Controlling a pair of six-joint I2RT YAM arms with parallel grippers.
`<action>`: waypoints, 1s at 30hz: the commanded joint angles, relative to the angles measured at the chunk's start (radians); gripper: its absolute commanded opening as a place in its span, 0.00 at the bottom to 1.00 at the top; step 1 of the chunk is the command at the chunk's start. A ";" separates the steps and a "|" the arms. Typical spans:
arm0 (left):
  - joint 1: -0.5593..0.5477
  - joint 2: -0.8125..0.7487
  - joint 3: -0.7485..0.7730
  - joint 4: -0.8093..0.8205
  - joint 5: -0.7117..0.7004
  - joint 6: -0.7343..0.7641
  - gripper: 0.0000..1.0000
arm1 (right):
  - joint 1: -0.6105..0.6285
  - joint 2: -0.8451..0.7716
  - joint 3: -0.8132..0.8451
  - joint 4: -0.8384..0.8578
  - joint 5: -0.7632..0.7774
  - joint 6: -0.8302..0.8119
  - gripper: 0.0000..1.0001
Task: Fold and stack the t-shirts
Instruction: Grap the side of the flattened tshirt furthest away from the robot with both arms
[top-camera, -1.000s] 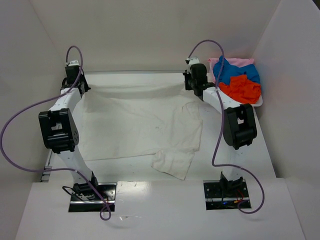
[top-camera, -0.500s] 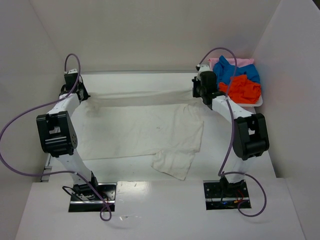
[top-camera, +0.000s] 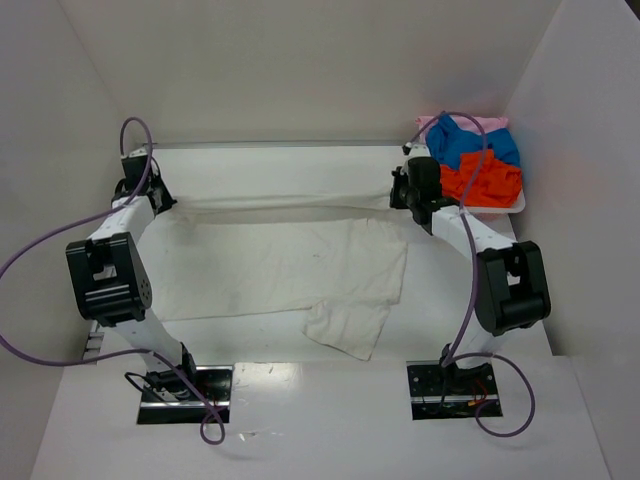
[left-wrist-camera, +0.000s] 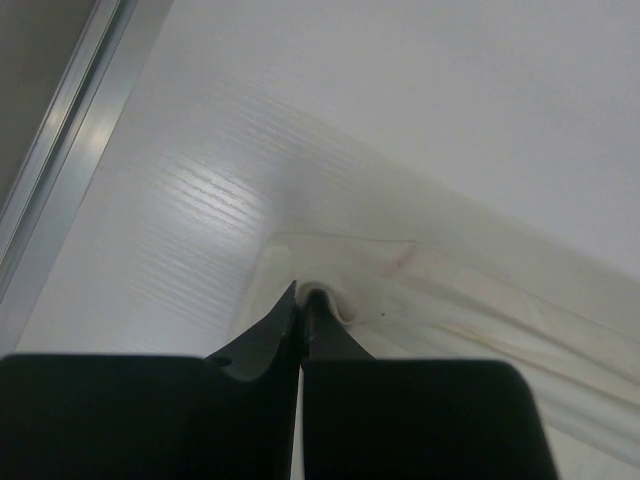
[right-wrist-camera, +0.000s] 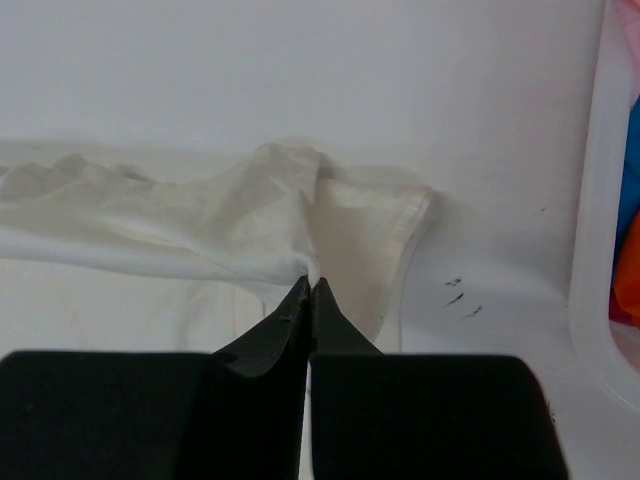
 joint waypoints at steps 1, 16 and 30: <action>0.035 -0.051 -0.011 0.037 -0.083 -0.002 0.00 | -0.054 -0.090 -0.024 0.050 0.089 0.016 0.00; 0.045 0.142 0.314 0.049 -0.058 0.085 0.00 | -0.072 0.063 0.180 0.060 0.041 -0.024 0.00; 0.045 0.274 0.302 0.162 -0.130 0.169 0.00 | -0.072 0.310 0.385 0.060 0.021 -0.053 0.00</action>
